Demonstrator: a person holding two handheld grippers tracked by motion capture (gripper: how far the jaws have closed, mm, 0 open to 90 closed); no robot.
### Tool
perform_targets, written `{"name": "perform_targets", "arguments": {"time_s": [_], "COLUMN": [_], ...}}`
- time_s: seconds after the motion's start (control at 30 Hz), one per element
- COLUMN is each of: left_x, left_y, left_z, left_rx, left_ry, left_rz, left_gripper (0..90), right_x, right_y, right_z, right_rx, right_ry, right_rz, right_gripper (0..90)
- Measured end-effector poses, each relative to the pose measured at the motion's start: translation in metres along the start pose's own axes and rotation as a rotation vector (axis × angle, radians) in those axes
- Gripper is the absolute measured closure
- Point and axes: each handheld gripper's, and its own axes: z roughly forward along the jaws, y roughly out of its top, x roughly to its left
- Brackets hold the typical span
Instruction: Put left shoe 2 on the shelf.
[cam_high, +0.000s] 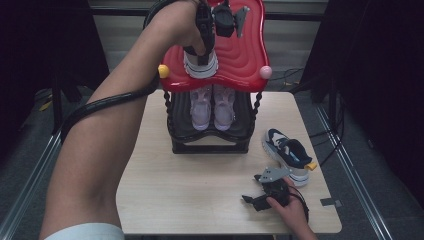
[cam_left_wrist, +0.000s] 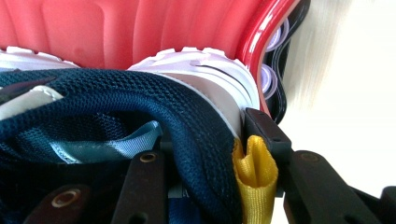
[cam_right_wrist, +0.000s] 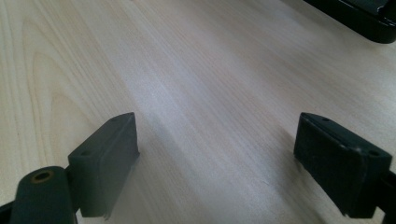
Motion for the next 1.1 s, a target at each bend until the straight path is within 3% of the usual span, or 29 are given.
{"name": "perform_targets", "arguments": {"time_s": [0.2, 0.43, 0.53, 0.67, 0.83, 1.03, 1.1], "left_x": [-0.001, 0.003, 0.004, 0.007, 0.009, 0.010, 0.011], "left_y": [-0.002, -0.003, -0.004, -0.005, -0.005, -0.003, -0.004], "left_z": [0.000, 0.000, 0.001, 0.002, 0.002, -0.004, -0.006], "left_rx": [-0.016, -0.022, -0.028, -0.036, -0.041, -0.036, -0.037], "left_ry": [0.007, 0.003, 0.012, 0.001, -0.007, -0.003, -0.006], "left_rz": [0.018, -0.006, -0.036, -0.125, -0.180, -0.205, -0.231], "left_gripper": [61.6, 58.8, 54.1, 45.0, 36.5, 31.0, 30.4], "right_x": [0.000, 0.000, 0.000, 0.000, 0.000, 0.000, 0.000], "right_y": [0.000, 0.000, 0.000, 0.000, 0.000, 0.000, 0.000], "right_z": [0.000, 0.000, 0.000, 0.000, 0.000, 0.000, 0.000], "right_rx": [0.002, 0.002, 0.002, 0.003, 0.002, 0.002, 0.002], "right_ry": [0.000, 0.000, 0.000, 0.000, 0.000, 0.000, 0.000], "right_rz": [0.000, 0.000, -0.001, 0.001, 0.000, 0.000, 0.001], "right_gripper": [13.2, 13.2, 13.2, 13.2, 13.1, 13.2, 13.2]}}
